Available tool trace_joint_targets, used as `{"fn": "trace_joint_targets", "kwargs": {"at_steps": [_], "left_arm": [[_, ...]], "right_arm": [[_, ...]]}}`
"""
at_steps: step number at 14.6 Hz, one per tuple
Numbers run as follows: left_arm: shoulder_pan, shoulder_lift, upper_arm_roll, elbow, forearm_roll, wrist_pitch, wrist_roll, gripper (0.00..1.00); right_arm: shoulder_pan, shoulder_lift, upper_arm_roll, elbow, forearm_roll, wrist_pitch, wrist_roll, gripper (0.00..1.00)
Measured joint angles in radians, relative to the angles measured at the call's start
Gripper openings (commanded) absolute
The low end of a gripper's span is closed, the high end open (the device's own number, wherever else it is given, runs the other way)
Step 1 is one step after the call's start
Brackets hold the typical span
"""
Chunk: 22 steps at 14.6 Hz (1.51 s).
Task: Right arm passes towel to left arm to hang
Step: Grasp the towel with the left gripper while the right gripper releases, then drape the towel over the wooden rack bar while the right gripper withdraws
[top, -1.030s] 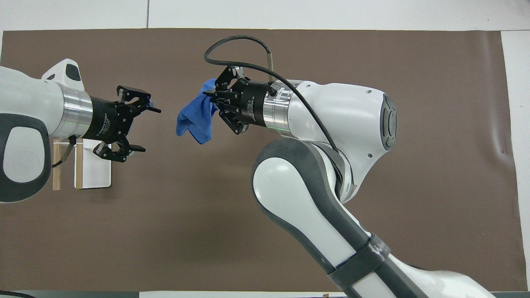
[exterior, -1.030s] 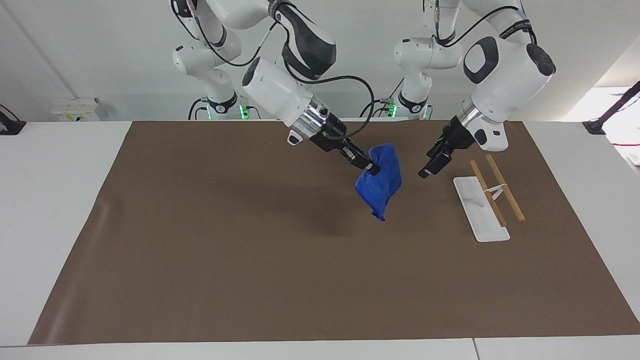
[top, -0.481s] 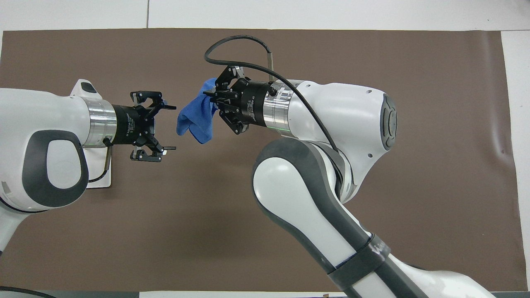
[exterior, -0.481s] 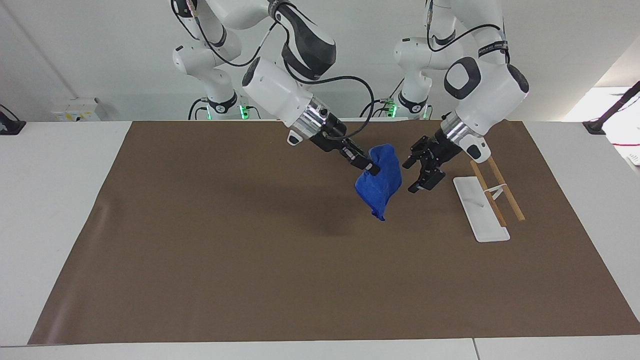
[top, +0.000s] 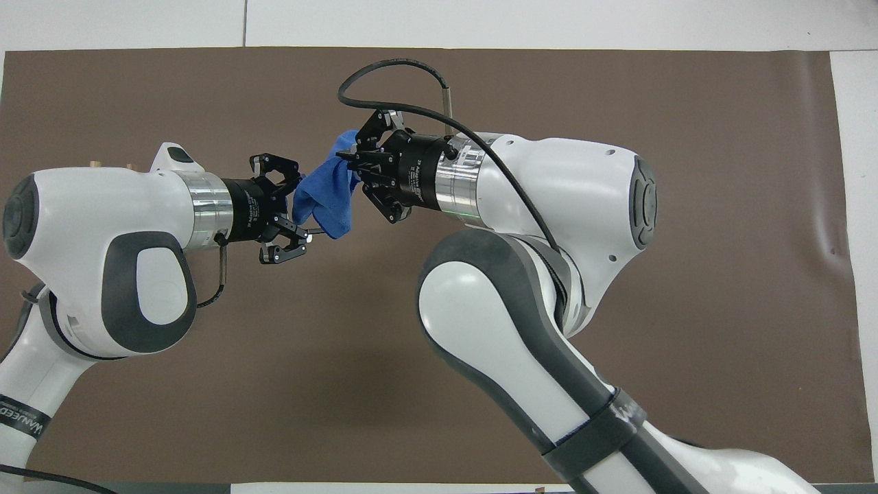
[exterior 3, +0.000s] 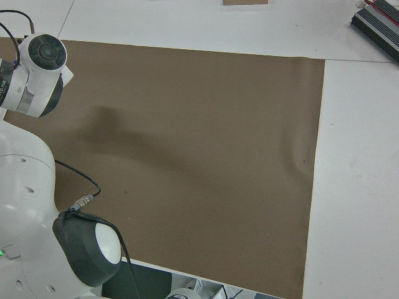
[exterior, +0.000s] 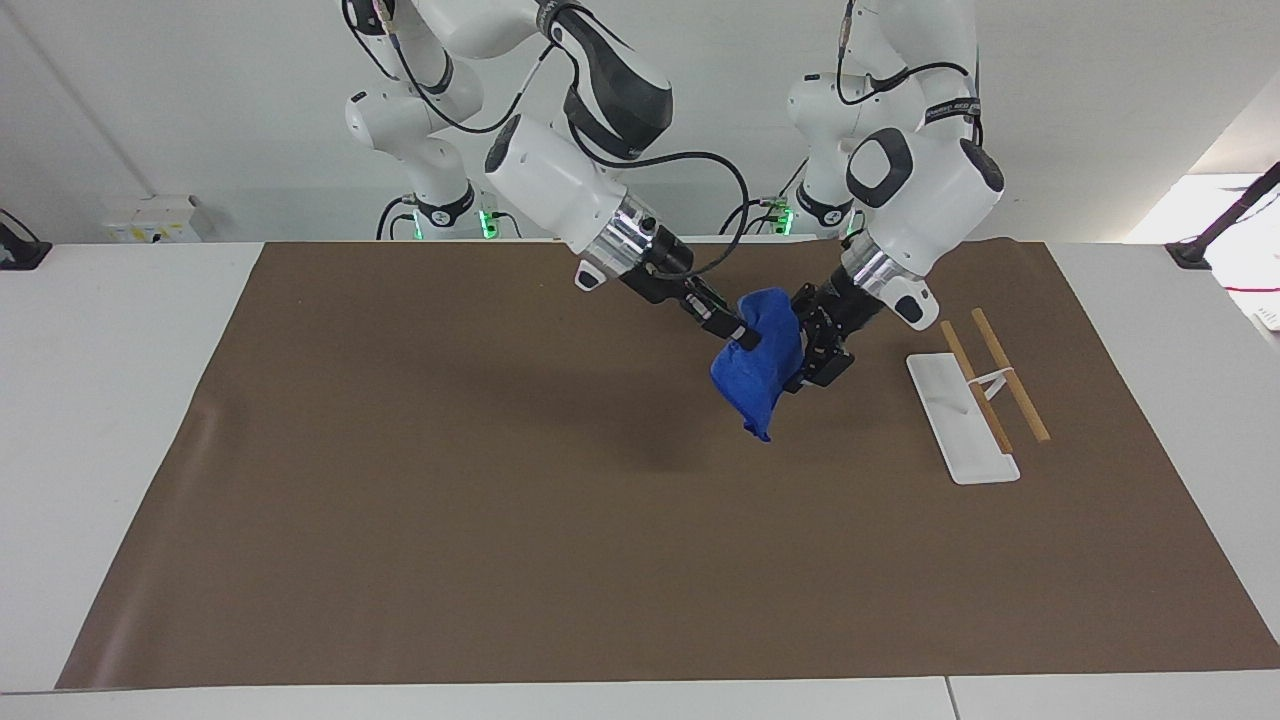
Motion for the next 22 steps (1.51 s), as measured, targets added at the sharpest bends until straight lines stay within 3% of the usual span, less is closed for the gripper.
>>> {"fn": "trace_joint_targets", "kwargs": {"at_steps": [4,10,11,12,14,18,22], "left_arm": [[0.005,0.005,0.01,0.003,-0.004,0.076,-0.001,0.0],[0.039,0.005,0.02,0.039,-0.004,0.086,0.044,0.0],[0.043,0.005,0.02,0.043,-0.004,0.086,0.072,0.0],[0.045,0.005,0.021,0.045,-0.002,0.087,0.106,0.0],[0.059,0.005,0.023,0.049,0.043,0.09,0.166,0.0],[0.099,0.002,0.026,0.057,0.259,0.09,0.18,0.0],[0.15,-0.012,0.027,0.058,0.451,0.06,0.215,0.0]], "right_arm": [[0.0,0.0,0.0,0.0,0.0,0.0,-0.001,0.0],[-0.003,0.0,-0.006,-0.002,0.0,0.001,-0.052,0.0],[-0.004,0.0,-0.006,-0.004,0.0,0.001,-0.064,0.94],[-0.004,0.0,-0.008,-0.009,-0.009,0.001,-0.087,1.0],[-0.009,-0.001,-0.017,-0.032,-0.083,0.001,-0.17,1.0],[-0.087,-0.013,-0.022,-0.106,-0.319,-0.002,-0.316,1.0],[-0.216,-0.056,-0.025,-0.235,-0.419,-0.03,-0.564,1.0]]}}
